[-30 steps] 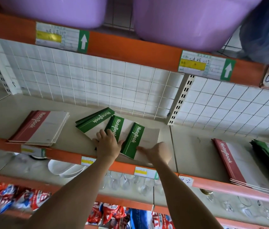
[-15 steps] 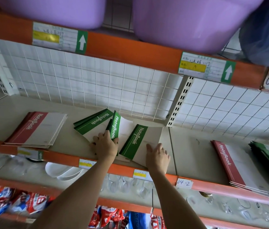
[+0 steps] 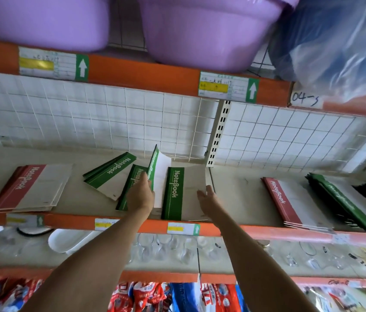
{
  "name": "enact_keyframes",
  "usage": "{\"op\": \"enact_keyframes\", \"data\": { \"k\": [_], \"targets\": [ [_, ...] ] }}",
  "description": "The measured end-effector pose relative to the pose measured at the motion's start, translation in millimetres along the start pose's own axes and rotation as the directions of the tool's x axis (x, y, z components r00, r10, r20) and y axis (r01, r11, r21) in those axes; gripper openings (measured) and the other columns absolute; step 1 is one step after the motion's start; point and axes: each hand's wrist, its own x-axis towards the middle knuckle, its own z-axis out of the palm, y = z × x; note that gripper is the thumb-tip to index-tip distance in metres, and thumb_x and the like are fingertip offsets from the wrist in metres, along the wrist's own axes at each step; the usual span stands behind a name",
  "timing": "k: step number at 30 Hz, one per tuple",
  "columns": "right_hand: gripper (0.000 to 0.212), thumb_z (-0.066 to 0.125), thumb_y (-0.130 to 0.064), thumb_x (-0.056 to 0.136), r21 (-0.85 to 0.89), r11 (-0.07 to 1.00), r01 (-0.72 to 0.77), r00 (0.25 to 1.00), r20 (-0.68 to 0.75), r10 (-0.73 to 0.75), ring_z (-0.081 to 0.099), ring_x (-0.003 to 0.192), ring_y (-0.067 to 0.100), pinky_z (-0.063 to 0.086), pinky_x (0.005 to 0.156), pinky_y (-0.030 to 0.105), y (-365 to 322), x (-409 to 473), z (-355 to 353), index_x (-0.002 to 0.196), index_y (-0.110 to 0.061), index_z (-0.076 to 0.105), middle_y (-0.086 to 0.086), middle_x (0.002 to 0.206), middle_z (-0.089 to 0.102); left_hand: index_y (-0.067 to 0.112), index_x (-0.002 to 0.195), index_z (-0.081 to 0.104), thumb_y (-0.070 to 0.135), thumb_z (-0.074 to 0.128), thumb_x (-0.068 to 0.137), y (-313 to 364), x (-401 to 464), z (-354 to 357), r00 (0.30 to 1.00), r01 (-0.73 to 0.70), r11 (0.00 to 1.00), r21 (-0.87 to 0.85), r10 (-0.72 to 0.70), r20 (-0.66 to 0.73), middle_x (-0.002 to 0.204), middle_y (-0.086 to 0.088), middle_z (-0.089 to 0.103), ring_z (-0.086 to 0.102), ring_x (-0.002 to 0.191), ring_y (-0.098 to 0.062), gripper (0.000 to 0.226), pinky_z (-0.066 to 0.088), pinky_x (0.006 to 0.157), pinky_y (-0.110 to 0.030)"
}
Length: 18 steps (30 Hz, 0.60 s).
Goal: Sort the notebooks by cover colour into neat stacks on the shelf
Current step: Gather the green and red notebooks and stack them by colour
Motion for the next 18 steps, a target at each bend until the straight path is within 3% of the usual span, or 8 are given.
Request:
{"op": "enact_keyframes", "data": {
  "k": [3, 5, 7, 12, 16, 18],
  "targets": [
    [0.002, 0.045, -0.015, 0.1, 0.103, 0.994, -0.022, 0.994, -0.108, 0.033, 0.054, 0.076, 0.03, 0.055, 0.069, 0.052, 12.3, 3.5, -16.9, 0.101, -0.017, 0.045, 0.015, 0.085, 0.055, 0.007, 0.121, 0.048, 0.011, 0.05, 0.1, 28.8, -0.3, 6.6, 0.998, -0.05, 0.998, -0.026, 0.051, 0.045, 0.087, -0.013, 0.068, 0.066, 0.075, -0.032, 0.022, 0.048, 0.056, -0.037],
    [0.004, 0.043, -0.015, 0.1, 0.104, 0.995, -0.014, 0.982, -0.186, 0.033, 0.052, 0.076, 0.029, 0.048, 0.067, 0.045, 13.3, -4.5, -39.6, 0.1, -0.014, 0.046, 0.009, 0.079, 0.055, 0.007, 0.121, 0.046, 0.013, 0.047, 0.101, 54.1, 0.9, 11.6, 0.992, -0.09, 0.996, -0.014, 0.091, 0.09, 0.089, -0.014, 0.068, 0.064, 0.075, -0.032, 0.02, 0.043, 0.058, -0.035],
    [0.016, 0.04, -0.02, 0.101, 0.065, 0.997, -0.034, 0.964, -0.261, 0.05, 0.054, 0.08, 0.034, 0.039, 0.066, 0.035, 13.8, -15.3, -67.7, 0.11, -0.009, 0.049, 0.016, 0.09, 0.061, 0.009, 0.121, 0.046, 0.015, 0.046, 0.101, 82.1, 2.7, 15.4, 0.983, -0.126, 0.992, -0.003, 0.125, 0.136, 0.098, -0.017, 0.068, 0.065, 0.085, -0.037, 0.021, 0.04, 0.063, -0.036],
    [0.023, 0.041, -0.021, 0.098, 0.092, 0.992, -0.084, 0.896, -0.429, 0.116, 0.063, 0.093, 0.037, 0.051, 0.079, 0.04, 37.8, -22.6, -136.9, 0.118, -0.018, 0.053, 0.016, 0.105, 0.067, 0.015, 0.127, 0.044, 0.02, 0.045, 0.1, 152.3, 2.5, 37.7, 0.955, -0.203, 0.979, -0.022, 0.203, 0.216, 0.109, -0.015, 0.066, 0.064, 0.094, -0.035, 0.027, 0.044, 0.067, -0.035],
    [0.022, 0.042, -0.015, 0.097, 0.098, 0.987, -0.124, 0.846, -0.509, 0.157, 0.06, 0.09, 0.035, 0.042, 0.071, 0.033, 72.1, -26.5, -198.0, 0.115, -0.014, 0.055, 0.019, 0.107, 0.066, 0.015, 0.122, 0.046, 0.021, 0.044, 0.1, 210.7, -8.0, 61.9, 0.941, -0.236, 0.971, -0.047, 0.24, 0.239, 0.11, -0.014, 0.066, 0.064, 0.095, -0.034, 0.023, 0.045, 0.069, -0.035],
    [0.02, 0.043, -0.015, 0.096, 0.113, 0.985, -0.131, 0.822, -0.544, 0.172, 0.061, 0.093, 0.036, 0.044, 0.073, 0.035, 90.3, -25.7, -227.2, 0.112, -0.014, 0.056, 0.02, 0.106, 0.066, 0.013, 0.119, 0.045, 0.022, 0.043, 0.1, 239.9, -15.8, 77.4, 0.928, -0.259, 0.965, -0.037, 0.259, 0.266, 0.107, -0.016, 0.067, 0.064, 0.095, -0.035, 0.021, 0.046, 0.072, -0.038]
  ]
}}
